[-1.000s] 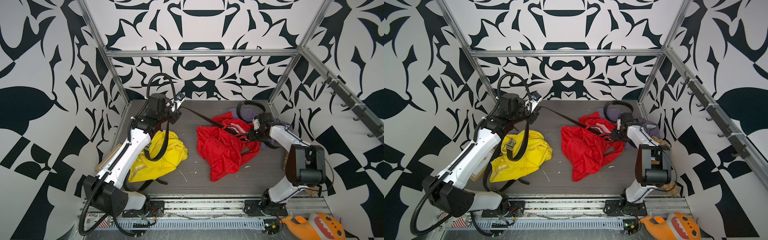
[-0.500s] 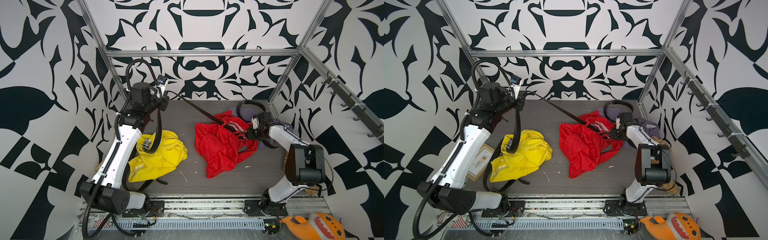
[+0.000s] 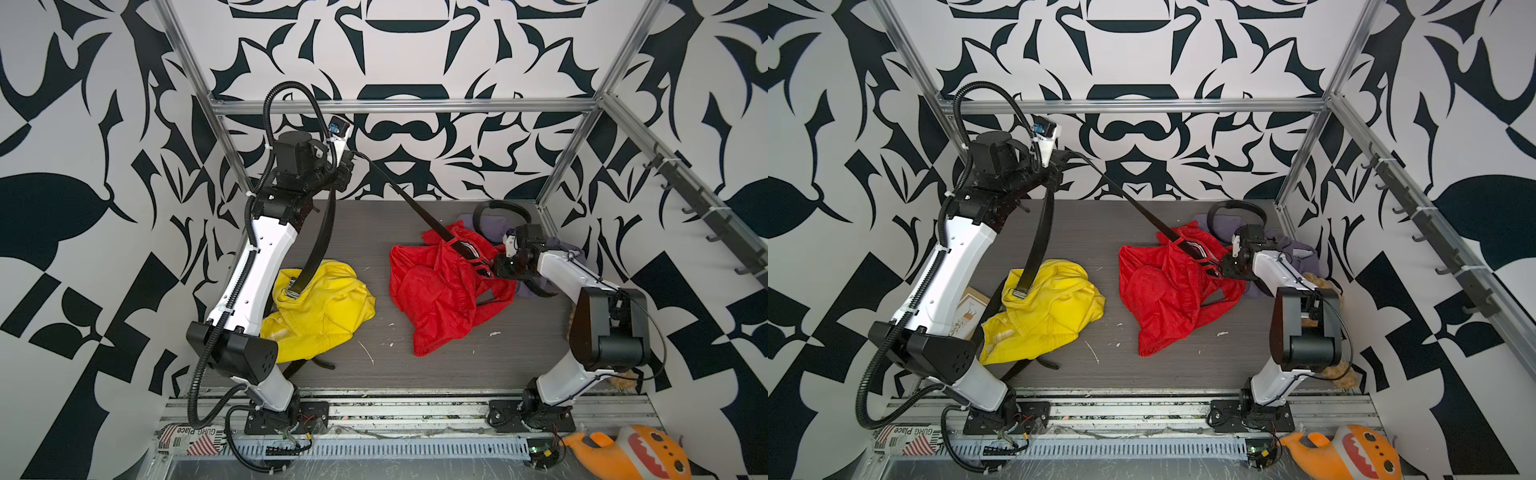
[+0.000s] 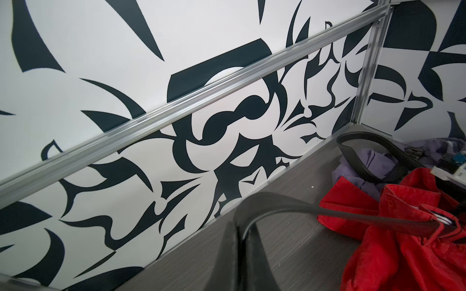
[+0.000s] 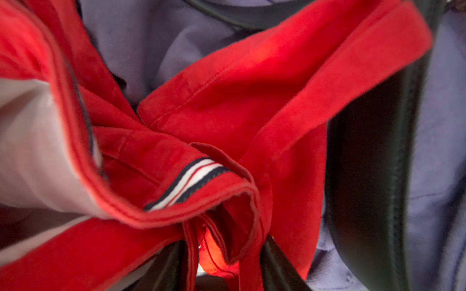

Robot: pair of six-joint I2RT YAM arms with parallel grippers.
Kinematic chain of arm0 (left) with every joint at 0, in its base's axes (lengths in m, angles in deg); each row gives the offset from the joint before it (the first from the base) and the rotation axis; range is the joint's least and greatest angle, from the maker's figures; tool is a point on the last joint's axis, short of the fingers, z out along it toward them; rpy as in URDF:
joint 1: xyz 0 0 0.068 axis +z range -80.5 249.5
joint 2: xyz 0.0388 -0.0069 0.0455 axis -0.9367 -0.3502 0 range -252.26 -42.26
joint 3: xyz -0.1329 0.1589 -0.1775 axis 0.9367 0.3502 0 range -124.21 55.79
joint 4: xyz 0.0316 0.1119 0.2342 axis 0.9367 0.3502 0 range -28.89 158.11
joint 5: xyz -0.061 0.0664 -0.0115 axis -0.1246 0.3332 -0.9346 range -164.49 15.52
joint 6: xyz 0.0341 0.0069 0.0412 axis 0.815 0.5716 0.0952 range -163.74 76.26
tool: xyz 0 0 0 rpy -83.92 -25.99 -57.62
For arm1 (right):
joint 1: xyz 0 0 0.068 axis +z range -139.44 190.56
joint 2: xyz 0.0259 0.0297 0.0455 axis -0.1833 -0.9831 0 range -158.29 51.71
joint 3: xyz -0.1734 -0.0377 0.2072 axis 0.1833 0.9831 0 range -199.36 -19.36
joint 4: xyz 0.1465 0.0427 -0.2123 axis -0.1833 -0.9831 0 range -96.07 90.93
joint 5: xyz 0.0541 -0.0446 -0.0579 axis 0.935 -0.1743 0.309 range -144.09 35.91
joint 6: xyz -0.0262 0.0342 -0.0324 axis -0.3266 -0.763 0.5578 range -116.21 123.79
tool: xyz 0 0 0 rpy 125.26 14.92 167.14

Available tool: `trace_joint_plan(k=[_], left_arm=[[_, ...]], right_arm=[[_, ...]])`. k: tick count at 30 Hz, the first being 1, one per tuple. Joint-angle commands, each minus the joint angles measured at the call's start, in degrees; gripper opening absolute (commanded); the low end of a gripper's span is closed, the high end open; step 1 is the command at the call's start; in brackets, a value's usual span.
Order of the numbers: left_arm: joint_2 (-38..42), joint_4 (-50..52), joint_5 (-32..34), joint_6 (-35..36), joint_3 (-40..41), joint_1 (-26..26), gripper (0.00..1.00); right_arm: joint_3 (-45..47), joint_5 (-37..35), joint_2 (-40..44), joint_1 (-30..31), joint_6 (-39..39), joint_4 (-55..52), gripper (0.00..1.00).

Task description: Remove the belt from the trousers

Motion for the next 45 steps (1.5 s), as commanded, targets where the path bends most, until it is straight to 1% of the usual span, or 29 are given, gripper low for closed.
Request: trace_joint_plan(k=[1, 5, 7, 8, 10, 13, 15, 16, 19, 24, 26, 27, 28, 29, 30, 32, 34, 35, 38, 40, 41, 42, 43, 44, 45], left_arm=[[4.6, -17.4, 9.6, -0.8, -6.7, 3.4, 0.00], [4.8, -18.2, 9.2, -1.5, -7.1, 3.4, 0.00], [5.1, -15.6, 7.3, -5.3, -6.4, 3.2, 0.00], [6.0, -14.5, 6.1, -7.6, -4.4, 2.8, 0.00], [9.6, -15.9, 4.6, -11.9, 6.0, 0.2, 0.00], [15.3, -23.8, 5.7, -15.3, 25.2, -5.4, 0.00], [17.2, -26.1, 7.6, -15.8, 33.9, -9.3, 0.00], [17.8, -26.4, 8.1, -16.0, 37.2, -10.9, 0.00], [18.2, -25.9, 9.2, -15.9, 43.9, -13.6, 0.00], [17.3, -19.6, 11.7, -16.7, 49.9, -14.3, 0.01], [16.6, -16.8, 12.1, -17.8, 51.3, -14.3, 0.22], [16.4, -15.2, 11.7, -18.6, 51.6, -14.3, 0.38], [16.2, -13.8, 11.5, -19.5, 51.8, -14.4, 0.58], [16.2, -12.5, 11.4, -20.2, 51.5, -14.5, 0.70], [16.3, -10.9, 12.2, -20.4, 50.8, -15.2, 0.79], [16.6, -6.9, 15.4, -19.5, 47.2, -17.4, 0.91], [16.1, -2.9, 19.6, -17.6, 41.0, -20.8, 0.99], [15.0, -0.8, 21.9, -17.1, 37.3, -22.2, 0.99], [8.6, 8.2, 29.9, -13.8, 22.7, -27.9, 1.00], [3.7, 12.0, 37.7, -9.4, 14.2, -32.5, 0.99], [1.9, 12.3, 39.9, -6.9, 11.6, -34.1, 0.99], [0.0, 12.2, 40.6, -4.6, 9.0, -35.5, 0.99], [-1.9, 11.9, 39.5, -2.4, 6.6, -36.7, 0.99], [-3.7, 11.9, 37.9, -0.8, 4.6, -37.1, 0.99], [-6.0, 13.1, 34.4, 0.9, 1.4, -37.3, 0.99]], right_arm=[[1.7, -15.3, -2.8, -3.6, 1.8, -4.6, 0.50], [1.7, -15.1, -3.0, -3.6, 1.7, -4.8, 0.50], [1.8, -15.1, -2.3, -3.6, 1.7, -4.7, 0.50], [1.8, -15.1, -2.0, -3.6, 1.6, -4.7, 0.51], [1.8, -15.1, -1.6, -3.6, 1.4, -4.7, 0.51], [1.8, -15.3, -1.5, -3.6, 1.4, -5.1, 0.51], [1.9, -15.3, -1.4, -3.5, 1.5, -5.2, 0.51], [1.9, -15.3, -1.3, -3.5, 1.6, -5.3, 0.51], [2.0, -15.3, -0.8, -3.5, 1.7, -5.2, 0.51], [2.1, -14.9, -0.4, -3.3, 1.5, -4.7, 0.50], [2.2, -14.7, -0.5, -3.0, 1.6, -4.4, 0.50], [2.1, -14.7, -0.5, -2.9, 1.6, -4.3, 0.51], [2.1, -14.8, -0.6, -2.8, 1.6, -4.3, 0.51], [2.2, -14.8, -0.6, -2.8, 1.6, -4.2, 0.51], [2.2, -14.8, -0.7, -2.8, 1.6, -4.1, 0.51], [2.2, -14.7, -0.7, -2.8, 1.7, -4.2, 0.51], [2.3, -14.7, -0.5, -2.8, 1.7, -4.1, 0.51], [2.3, -14.7, -0.4, -2.8, 1.7, -4.0, 0.51], [2.4, -14.5, -0.2, -2.6, 1.6, -3.8, 0.51], [2.5, -14.4, -0.2, -2.6, 1.5, -3.5, 0.51], [2.6, -14.2, -0.3, -2.7, 1.5, -3.6, 0.51], [2.6, -14.0, -0.4, -2.5, 1.5, -3.5, 0.51], [2.6, -14.0, -0.4, -2.5, 1.5, -3.5, 0.51], [2.6, -13.9, -0.5, -2.5, 1.6, -3.5, 0.52], [2.7, -13.8, -0.5, -2.5, 1.7, -3.3, 0.52]])
